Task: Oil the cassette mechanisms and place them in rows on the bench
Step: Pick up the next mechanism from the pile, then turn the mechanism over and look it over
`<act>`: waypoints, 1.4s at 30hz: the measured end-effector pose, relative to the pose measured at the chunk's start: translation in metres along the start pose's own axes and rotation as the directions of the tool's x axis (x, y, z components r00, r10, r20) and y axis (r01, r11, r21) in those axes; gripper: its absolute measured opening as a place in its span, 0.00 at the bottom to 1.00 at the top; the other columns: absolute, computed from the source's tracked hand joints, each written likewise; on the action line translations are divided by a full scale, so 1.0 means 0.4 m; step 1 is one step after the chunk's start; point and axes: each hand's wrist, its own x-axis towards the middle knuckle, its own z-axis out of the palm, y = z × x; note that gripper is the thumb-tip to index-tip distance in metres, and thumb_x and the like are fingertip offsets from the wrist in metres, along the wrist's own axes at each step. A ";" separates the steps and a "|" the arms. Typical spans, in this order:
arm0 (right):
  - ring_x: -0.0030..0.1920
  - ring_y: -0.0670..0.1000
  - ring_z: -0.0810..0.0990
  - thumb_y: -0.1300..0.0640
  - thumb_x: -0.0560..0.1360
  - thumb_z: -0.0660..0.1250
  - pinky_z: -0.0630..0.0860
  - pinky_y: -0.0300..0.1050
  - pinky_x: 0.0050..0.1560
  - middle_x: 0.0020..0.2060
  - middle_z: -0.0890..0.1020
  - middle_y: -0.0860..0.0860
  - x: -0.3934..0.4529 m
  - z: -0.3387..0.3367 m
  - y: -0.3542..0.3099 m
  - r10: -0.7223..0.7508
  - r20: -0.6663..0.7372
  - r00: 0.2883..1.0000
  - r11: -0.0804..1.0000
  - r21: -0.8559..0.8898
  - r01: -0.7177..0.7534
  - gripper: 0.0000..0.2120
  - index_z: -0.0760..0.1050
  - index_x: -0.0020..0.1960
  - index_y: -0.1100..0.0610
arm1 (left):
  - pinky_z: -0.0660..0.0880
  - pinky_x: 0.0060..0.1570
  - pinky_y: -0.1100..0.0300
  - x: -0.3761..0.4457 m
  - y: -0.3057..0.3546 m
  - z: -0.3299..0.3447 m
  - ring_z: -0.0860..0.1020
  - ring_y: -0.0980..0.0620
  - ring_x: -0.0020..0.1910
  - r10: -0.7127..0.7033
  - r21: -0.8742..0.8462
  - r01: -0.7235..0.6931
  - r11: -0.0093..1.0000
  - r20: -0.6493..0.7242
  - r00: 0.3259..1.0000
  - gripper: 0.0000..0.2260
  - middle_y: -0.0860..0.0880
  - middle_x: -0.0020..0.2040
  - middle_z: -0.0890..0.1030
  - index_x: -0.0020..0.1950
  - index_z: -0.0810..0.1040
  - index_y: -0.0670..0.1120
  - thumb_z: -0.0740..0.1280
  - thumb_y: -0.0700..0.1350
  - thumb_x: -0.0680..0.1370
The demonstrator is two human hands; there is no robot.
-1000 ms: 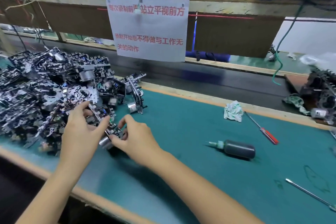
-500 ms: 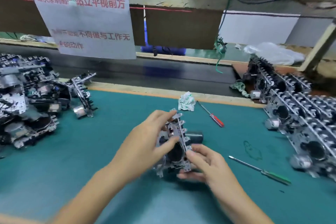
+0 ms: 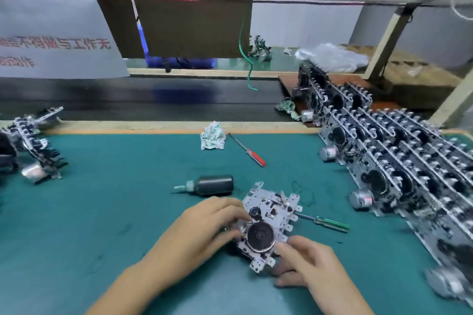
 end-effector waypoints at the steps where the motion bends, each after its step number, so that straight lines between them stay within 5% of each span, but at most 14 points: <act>1: 0.27 0.54 0.81 0.41 0.60 0.71 0.81 0.45 0.36 0.28 0.82 0.55 -0.004 -0.009 -0.008 0.001 -0.021 1.000 0.992 -0.130 -0.004 0.21 0.81 0.39 0.59 | 0.69 0.55 0.69 0.007 -0.008 -0.009 0.75 0.60 0.54 0.036 -0.004 -0.036 0.999 0.021 0.999 0.09 0.57 0.56 0.77 0.55 0.78 0.48 0.63 0.49 0.78; 4: 0.25 0.51 0.80 0.28 0.57 0.60 0.80 0.44 0.34 0.26 0.82 0.51 0.003 -0.032 -0.030 -0.132 -0.166 0.977 0.894 -0.445 0.045 0.31 0.80 0.30 0.57 | 0.72 0.55 0.63 0.031 -0.030 -0.032 0.76 0.58 0.55 0.045 -0.105 -0.037 0.994 0.073 0.996 0.08 0.56 0.56 0.78 0.56 0.78 0.48 0.65 0.40 0.78; 7: 0.26 0.50 0.79 0.31 0.68 0.57 0.78 0.47 0.39 0.25 0.80 0.49 0.030 -0.053 -0.033 -0.376 -0.259 0.889 0.721 -0.685 0.105 0.29 0.76 0.30 0.56 | 0.71 0.60 0.63 0.042 -0.049 -0.038 0.74 0.60 0.60 -0.106 -0.285 0.125 0.950 0.083 0.991 0.12 0.58 0.60 0.76 0.59 0.76 0.51 0.68 0.42 0.76; 10: 0.24 0.46 0.75 0.41 0.74 0.62 0.76 0.49 0.38 0.26 0.79 0.47 0.054 -0.059 -0.020 -0.503 -0.167 0.848 0.691 -0.668 0.278 0.17 0.74 0.33 0.50 | 0.65 0.65 0.64 0.024 -0.058 -0.031 0.67 0.61 0.67 -0.229 -0.346 0.258 0.902 0.123 0.966 0.33 0.64 0.66 0.68 0.66 0.66 0.62 0.77 0.56 0.65; 13: 0.25 0.46 0.74 0.44 0.74 0.64 0.72 0.41 0.38 0.24 0.78 0.46 0.065 -0.055 -0.004 -0.561 -0.071 0.825 0.636 -0.675 0.375 0.14 0.71 0.32 0.46 | 0.59 0.67 0.69 -0.001 -0.048 -0.010 0.60 0.64 0.71 -0.190 -0.173 0.214 0.961 0.148 0.971 0.46 0.68 0.69 0.60 0.70 0.54 0.70 0.77 0.65 0.59; 23: 0.23 0.47 0.73 0.35 0.70 0.55 0.70 0.40 0.35 0.23 0.77 0.47 0.069 -0.054 0.017 -0.619 -0.016 0.786 0.589 -0.671 0.451 0.21 0.66 0.28 0.49 | 0.54 0.67 0.74 -0.016 -0.055 -0.001 0.57 0.64 0.73 -0.171 -0.271 0.214 0.938 0.173 0.970 0.44 0.69 0.71 0.58 0.71 0.53 0.69 0.77 0.53 0.64; 30: 0.24 0.47 0.72 0.36 0.70 0.54 0.69 0.40 0.34 0.23 0.76 0.48 0.073 -0.053 0.019 -0.626 -0.003 0.779 0.571 -0.683 0.456 0.20 0.64 0.27 0.48 | 0.55 0.66 0.75 -0.020 -0.063 -0.005 0.58 0.67 0.72 -0.212 -0.303 0.271 0.914 0.214 0.954 0.48 0.70 0.71 0.58 0.72 0.52 0.69 0.79 0.59 0.61; 36: 0.24 0.46 0.72 0.36 0.71 0.54 0.68 0.39 0.34 0.21 0.75 0.46 0.078 -0.056 0.026 -0.626 0.008 0.779 0.554 -0.698 0.453 0.21 0.67 0.28 0.50 | 0.59 0.65 0.74 -0.009 -0.048 0.014 0.62 0.67 0.69 -0.223 -0.154 0.246 0.957 0.155 0.962 0.47 0.70 0.68 0.61 0.71 0.50 0.70 0.76 0.57 0.61; 42: 0.25 0.51 0.71 0.36 0.71 0.53 0.69 0.44 0.35 0.22 0.74 0.52 0.080 -0.055 0.028 -0.623 0.031 0.782 0.532 -0.716 0.452 0.23 0.65 0.28 0.52 | 0.55 0.65 0.77 -0.015 -0.059 0.003 0.57 0.68 0.71 -0.238 -0.254 0.286 0.924 0.201 0.950 0.51 0.72 0.71 0.57 0.71 0.49 0.71 0.79 0.63 0.59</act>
